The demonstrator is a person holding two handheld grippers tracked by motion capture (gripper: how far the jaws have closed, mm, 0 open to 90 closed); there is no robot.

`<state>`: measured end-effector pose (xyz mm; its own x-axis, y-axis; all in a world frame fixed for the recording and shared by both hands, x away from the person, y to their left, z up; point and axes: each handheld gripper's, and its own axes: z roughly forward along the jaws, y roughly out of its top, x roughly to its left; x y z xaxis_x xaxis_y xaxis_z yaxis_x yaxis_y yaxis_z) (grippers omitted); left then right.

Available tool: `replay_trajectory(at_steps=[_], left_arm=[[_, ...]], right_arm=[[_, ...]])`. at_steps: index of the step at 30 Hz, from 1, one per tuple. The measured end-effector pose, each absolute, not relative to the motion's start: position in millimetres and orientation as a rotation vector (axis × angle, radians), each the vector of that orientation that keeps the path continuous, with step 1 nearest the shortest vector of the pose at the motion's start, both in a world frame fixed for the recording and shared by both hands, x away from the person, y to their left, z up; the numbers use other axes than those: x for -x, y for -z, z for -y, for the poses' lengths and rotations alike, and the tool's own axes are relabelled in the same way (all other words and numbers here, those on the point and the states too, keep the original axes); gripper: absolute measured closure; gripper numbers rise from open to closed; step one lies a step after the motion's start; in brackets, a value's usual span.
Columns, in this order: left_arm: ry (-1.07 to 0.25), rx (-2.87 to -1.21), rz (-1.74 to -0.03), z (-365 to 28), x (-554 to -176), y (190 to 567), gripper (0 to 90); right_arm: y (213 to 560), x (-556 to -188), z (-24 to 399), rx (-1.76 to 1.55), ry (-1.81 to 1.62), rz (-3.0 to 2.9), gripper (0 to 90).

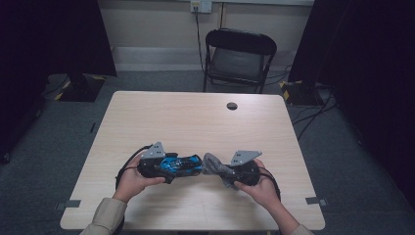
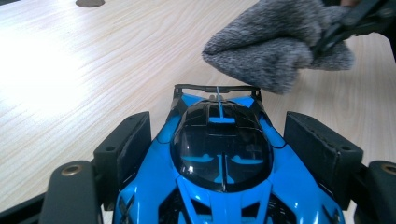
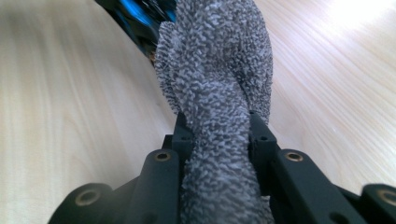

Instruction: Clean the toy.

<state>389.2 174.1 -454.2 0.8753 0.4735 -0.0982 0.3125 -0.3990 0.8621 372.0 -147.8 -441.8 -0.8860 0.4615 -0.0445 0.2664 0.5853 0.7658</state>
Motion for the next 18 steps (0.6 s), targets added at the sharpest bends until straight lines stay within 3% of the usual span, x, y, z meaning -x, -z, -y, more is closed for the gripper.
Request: replay_trajectory(at_steps=[8,18], left_arm=[[-0.191,-2.011,-0.592,-173,-394,456,24.6],[-0.214,-1.974,-0.603,-172,-397,448,24.6]], right_arm=[[423,-355,125,-0.466,-1.279,-2.592,71.5],[433,-344,85,-0.328,-1.299,-2.665,71.6]])
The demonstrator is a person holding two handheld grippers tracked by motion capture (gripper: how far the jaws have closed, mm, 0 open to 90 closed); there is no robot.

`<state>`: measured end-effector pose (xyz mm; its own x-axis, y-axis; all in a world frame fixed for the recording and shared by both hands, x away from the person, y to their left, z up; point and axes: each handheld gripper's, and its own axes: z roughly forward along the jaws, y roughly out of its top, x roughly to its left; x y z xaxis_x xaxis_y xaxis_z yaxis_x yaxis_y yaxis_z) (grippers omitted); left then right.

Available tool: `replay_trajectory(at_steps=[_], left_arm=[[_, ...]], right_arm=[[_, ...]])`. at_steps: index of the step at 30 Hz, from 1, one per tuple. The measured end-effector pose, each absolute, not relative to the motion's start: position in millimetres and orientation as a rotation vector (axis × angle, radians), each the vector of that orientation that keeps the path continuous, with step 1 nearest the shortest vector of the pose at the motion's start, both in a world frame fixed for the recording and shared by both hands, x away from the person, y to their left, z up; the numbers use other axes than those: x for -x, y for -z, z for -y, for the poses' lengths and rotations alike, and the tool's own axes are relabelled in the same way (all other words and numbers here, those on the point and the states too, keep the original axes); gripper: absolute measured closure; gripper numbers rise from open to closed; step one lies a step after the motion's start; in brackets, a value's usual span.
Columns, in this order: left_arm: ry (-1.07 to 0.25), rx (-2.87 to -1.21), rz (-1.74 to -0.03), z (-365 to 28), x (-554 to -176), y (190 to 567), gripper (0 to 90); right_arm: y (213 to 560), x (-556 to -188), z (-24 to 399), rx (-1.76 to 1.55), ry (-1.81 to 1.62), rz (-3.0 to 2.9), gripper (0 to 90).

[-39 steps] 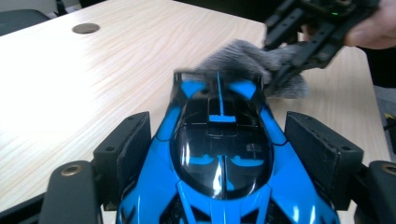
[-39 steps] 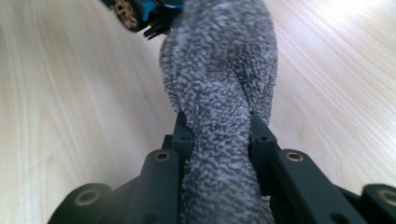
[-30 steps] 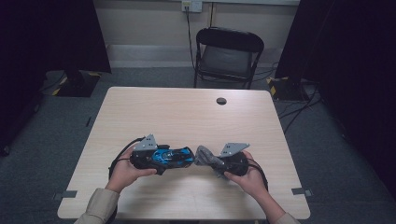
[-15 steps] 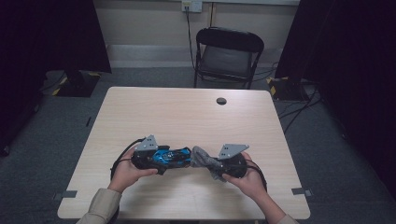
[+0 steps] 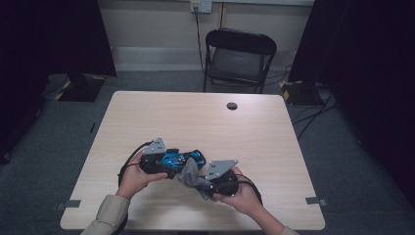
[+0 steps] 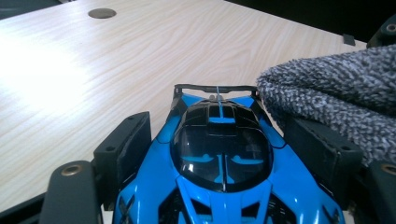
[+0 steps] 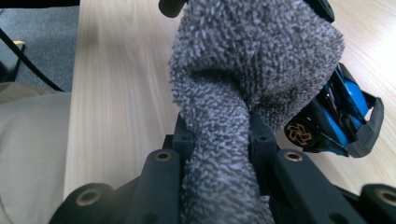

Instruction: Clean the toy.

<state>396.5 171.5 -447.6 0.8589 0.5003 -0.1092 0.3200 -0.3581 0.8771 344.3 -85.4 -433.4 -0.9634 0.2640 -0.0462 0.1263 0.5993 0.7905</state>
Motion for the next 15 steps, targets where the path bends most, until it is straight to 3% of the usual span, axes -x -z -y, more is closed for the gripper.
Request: replay_trajectory(at_steps=[8,15], left_arm=[[-0.218,-1.969,-0.607,-176,-393,445,24.6],[-0.234,-1.953,-0.622,-184,-394,440,24.6]], right_arm=[[441,-353,86,-0.386,-1.253,-2.662,72.0],[442,-360,112,-0.460,-1.205,-2.629,72.0]])
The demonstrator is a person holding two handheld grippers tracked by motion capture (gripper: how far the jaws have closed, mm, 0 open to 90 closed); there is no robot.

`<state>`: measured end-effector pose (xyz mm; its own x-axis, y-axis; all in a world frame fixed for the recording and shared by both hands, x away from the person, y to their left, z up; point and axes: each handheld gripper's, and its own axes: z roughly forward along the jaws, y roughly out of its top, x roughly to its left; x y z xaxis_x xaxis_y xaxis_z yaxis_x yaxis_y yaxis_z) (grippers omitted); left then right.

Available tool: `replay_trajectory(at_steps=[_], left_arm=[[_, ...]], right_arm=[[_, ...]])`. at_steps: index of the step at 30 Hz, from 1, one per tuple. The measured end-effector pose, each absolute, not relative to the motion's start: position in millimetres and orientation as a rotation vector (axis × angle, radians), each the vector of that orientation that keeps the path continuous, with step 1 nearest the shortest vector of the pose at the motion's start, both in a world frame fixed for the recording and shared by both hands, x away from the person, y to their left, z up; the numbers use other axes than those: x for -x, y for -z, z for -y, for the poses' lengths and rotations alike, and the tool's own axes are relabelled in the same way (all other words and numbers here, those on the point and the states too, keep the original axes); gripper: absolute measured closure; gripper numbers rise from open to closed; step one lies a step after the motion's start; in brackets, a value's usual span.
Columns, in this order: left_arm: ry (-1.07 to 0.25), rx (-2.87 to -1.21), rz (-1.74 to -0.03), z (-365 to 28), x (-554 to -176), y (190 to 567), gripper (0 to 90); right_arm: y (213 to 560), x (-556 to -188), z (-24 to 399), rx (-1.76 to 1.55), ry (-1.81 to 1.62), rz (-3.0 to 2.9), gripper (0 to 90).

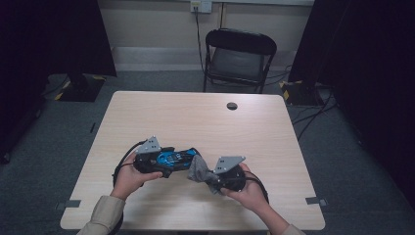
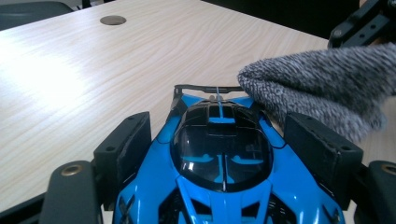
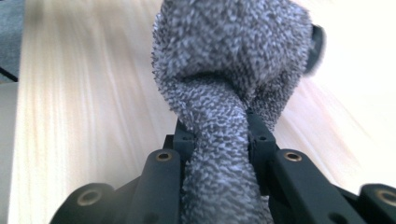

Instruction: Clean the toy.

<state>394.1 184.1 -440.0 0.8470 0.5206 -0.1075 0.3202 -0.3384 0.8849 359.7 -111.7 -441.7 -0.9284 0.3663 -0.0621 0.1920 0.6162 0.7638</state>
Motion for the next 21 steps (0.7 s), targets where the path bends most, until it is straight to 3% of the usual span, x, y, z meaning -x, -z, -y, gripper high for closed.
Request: replay_trajectory(at_steps=[4,11,21], left_arm=[[-0.243,-1.941,-0.630,-184,-397,439,24.6],[-0.231,-1.940,-0.611,-172,-400,436,24.6],[-0.228,-1.945,-0.601,-174,-395,440,24.6]], right_arm=[[433,-353,115,-0.425,-1.256,-2.619,72.0],[427,-325,81,-0.181,-1.272,-2.680,71.9],[438,-344,91,-0.301,-1.265,-2.648,72.0]])
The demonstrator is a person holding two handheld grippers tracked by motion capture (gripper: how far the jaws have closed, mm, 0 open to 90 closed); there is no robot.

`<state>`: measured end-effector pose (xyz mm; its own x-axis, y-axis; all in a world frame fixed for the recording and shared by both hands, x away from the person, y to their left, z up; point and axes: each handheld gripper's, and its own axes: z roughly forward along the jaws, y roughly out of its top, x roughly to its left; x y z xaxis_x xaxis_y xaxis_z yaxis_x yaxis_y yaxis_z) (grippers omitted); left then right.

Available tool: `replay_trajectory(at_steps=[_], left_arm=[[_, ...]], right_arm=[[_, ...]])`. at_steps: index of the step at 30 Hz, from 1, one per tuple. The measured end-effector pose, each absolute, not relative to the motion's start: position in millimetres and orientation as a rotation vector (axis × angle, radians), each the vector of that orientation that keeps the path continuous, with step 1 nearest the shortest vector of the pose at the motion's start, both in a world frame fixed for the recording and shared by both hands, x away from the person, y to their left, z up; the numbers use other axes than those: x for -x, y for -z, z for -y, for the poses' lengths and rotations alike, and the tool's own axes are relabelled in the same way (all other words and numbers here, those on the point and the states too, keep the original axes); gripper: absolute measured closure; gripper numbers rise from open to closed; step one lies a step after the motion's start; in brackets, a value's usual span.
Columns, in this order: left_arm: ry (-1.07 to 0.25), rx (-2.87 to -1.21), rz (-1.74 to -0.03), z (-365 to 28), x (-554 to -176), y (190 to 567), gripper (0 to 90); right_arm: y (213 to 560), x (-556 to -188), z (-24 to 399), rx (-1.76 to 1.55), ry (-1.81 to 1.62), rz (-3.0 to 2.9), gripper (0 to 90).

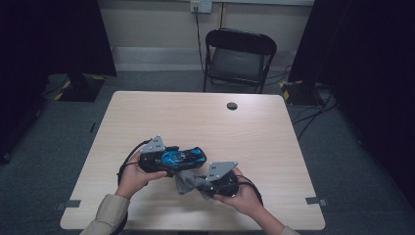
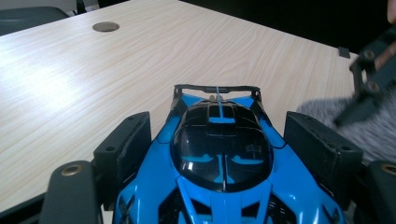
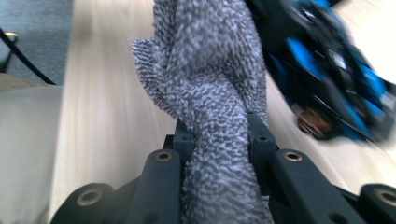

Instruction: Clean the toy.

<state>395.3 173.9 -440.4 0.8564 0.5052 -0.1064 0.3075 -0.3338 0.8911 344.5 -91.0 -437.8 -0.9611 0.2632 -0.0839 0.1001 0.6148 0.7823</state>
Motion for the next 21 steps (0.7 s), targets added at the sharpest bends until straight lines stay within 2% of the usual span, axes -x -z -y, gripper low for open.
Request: replay_trajectory(at_steps=[21], left_arm=[[-0.232,-1.921,-0.574,-179,-386,433,24.6]], right_arm=[[436,-367,153,-0.498,-1.153,-2.581,72.0]])
